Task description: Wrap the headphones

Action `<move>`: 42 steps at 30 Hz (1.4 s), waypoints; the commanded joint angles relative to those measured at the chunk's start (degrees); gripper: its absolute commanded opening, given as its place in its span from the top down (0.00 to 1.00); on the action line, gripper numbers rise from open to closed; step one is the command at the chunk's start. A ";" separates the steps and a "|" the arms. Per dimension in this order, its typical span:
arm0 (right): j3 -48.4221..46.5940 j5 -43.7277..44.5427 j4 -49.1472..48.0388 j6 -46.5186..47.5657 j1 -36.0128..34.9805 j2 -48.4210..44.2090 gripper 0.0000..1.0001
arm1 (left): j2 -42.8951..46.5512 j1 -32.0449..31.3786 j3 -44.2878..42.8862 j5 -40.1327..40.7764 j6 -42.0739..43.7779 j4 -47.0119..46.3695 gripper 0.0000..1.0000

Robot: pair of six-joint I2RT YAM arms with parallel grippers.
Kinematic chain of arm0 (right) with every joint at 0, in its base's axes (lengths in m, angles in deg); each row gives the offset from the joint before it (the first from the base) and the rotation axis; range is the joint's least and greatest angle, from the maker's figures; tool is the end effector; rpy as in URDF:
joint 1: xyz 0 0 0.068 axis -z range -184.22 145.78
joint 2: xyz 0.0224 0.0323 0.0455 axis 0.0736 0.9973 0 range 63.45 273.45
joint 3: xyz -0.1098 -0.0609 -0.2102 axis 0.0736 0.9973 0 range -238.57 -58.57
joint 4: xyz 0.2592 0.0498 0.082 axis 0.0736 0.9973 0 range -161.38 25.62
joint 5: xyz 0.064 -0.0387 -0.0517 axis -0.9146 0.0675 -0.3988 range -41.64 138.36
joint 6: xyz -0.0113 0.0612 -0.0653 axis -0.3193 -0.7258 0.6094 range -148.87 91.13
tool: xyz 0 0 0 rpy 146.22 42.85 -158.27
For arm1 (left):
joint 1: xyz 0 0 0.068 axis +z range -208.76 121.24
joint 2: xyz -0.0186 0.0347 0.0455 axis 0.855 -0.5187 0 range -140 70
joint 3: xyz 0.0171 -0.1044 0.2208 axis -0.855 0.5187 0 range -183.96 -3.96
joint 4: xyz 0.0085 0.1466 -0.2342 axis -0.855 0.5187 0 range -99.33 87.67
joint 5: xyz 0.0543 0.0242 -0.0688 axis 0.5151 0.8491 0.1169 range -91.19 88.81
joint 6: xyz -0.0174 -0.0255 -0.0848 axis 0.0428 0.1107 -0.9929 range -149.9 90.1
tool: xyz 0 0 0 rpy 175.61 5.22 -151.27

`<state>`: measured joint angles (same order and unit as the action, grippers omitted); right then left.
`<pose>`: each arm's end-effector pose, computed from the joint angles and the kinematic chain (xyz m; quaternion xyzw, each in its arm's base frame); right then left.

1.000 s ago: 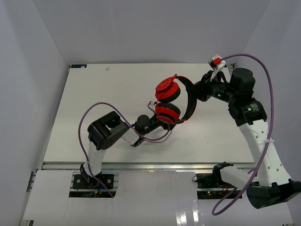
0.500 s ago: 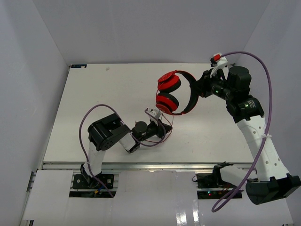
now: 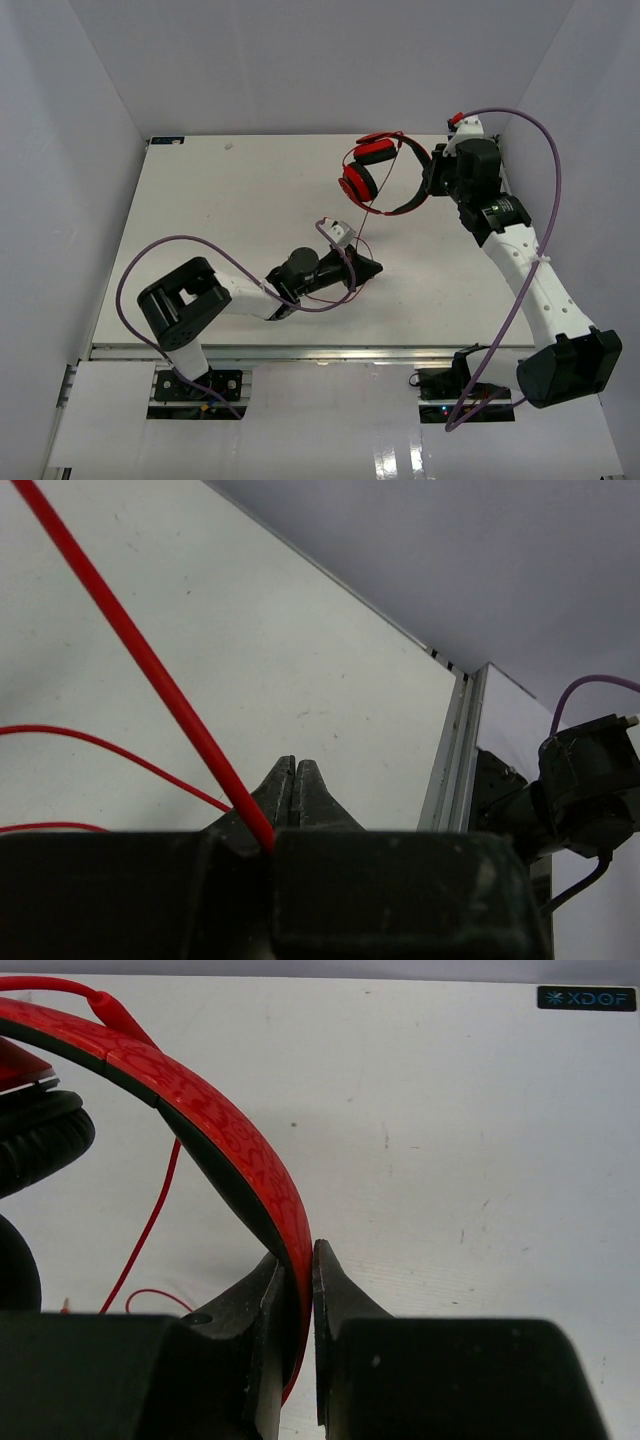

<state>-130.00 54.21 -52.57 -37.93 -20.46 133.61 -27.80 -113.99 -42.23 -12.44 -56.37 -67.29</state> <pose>0.3352 0.0889 0.3539 -0.0203 0.8059 0.0891 0.5850 0.2089 -0.3285 0.1476 0.2433 0.6740 -0.5071 0.4790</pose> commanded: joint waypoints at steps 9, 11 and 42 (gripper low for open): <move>5.88 15.86 -16.40 4.10 -1.39 1.87 0.92 | 11.01 -1.81 -8.40 -0.87 8.68 31.19 1.00; 7.91 16.38 -18.10 6.32 -1.88 1.50 0.92 | 12.53 -1.81 -9.89 0.33 11.08 36.57 1.00; 15.44 -10.43 -8.02 46.37 -7.13 -4.09 0.92 | 17.89 -0.93 -31.13 19.09 40.19 75.80 0.95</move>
<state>-112.04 50.52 -63.82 3.30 -27.18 129.82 -15.09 -115.25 -71.64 1.26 -18.80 7.81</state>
